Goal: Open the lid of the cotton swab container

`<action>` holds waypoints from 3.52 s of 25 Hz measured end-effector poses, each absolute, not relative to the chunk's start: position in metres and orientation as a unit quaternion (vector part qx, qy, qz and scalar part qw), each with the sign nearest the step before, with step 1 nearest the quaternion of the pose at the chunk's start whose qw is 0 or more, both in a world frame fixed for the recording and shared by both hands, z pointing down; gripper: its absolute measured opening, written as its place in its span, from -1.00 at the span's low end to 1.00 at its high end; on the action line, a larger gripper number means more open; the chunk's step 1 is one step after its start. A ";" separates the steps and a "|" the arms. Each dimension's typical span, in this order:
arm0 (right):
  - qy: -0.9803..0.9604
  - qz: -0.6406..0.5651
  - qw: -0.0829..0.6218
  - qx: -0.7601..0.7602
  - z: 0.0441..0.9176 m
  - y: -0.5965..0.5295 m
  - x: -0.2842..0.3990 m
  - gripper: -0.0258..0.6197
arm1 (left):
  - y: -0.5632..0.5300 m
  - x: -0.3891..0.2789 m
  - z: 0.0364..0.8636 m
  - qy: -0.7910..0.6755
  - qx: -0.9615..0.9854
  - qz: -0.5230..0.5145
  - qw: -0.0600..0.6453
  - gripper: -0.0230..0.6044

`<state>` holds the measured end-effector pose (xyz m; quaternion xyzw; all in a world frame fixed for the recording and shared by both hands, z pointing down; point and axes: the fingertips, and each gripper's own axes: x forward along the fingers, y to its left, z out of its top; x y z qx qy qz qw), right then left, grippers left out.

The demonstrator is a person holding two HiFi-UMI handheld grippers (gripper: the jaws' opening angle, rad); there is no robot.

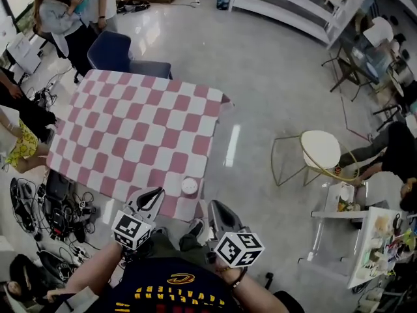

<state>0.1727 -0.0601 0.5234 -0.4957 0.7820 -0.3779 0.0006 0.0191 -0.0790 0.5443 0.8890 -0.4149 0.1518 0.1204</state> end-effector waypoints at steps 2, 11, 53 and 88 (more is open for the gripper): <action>0.782 -0.379 -0.008 -0.494 0.530 -0.064 0.171 -0.89 | -0.083 0.021 0.562 -0.398 0.893 0.173 0.116 -0.92; 0.755 -0.382 -0.004 -0.533 0.534 -0.084 0.174 -0.89 | -0.088 0.070 0.653 -0.250 0.926 0.263 0.106 -0.26; 0.804 -0.275 -0.076 -0.523 0.500 -0.103 0.147 -0.89 | -0.103 0.092 0.634 -0.197 0.947 0.246 0.067 -0.16; 0.931 -0.056 -0.238 -0.273 0.438 -0.109 0.053 -0.18 | -0.105 0.070 0.493 -0.174 0.946 0.273 0.032 -0.15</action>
